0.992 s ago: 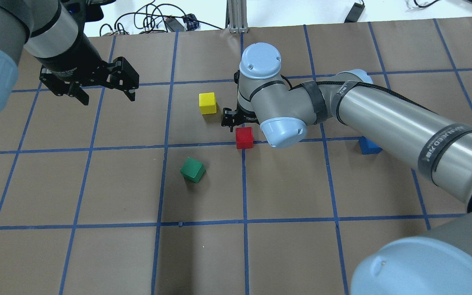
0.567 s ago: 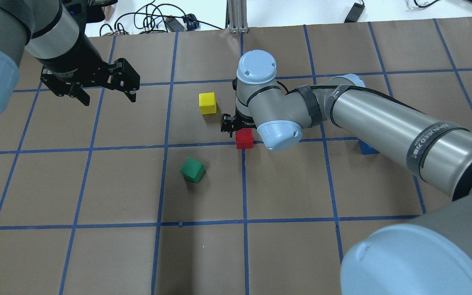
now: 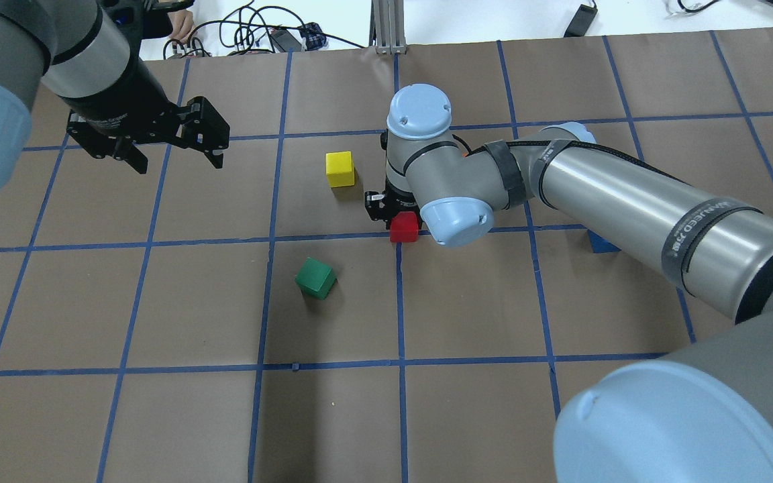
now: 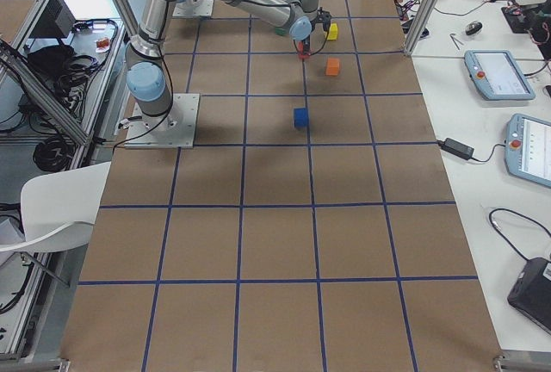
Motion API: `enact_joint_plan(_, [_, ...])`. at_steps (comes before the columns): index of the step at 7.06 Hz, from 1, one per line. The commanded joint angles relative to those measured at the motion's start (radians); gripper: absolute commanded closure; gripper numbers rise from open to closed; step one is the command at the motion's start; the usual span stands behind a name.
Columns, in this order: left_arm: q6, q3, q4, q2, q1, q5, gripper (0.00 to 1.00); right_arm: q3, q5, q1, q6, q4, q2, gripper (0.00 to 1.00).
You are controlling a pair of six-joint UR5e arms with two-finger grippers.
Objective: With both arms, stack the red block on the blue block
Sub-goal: 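Lower the right gripper over the red cube and grasp it, then carry the red cube with the right gripper over the blue cube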
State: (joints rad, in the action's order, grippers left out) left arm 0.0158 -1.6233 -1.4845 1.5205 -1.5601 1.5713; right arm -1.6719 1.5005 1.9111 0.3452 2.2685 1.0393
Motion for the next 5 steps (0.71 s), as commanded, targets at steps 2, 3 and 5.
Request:
enact_joint_plan(2, [0.000, 0.000, 0.001, 0.000, 0.000, 0.000, 0.00, 0.038, 0.017, -0.061, -0.014, -0.194, 0.129, 1.00])
enact_joint_plan(3, [0.000, 0.000, 0.001, 0.000, 0.000, 0.000, 0.00, 0.040, 0.009, -0.143, -0.015, -0.278, 0.190, 1.00])
enact_joint_plan(5, [0.000, 0.002, 0.004, 0.001, 0.000, 0.000, 0.00, 0.027, 0.018, -0.304, -0.177, -0.476, 0.298, 1.00])
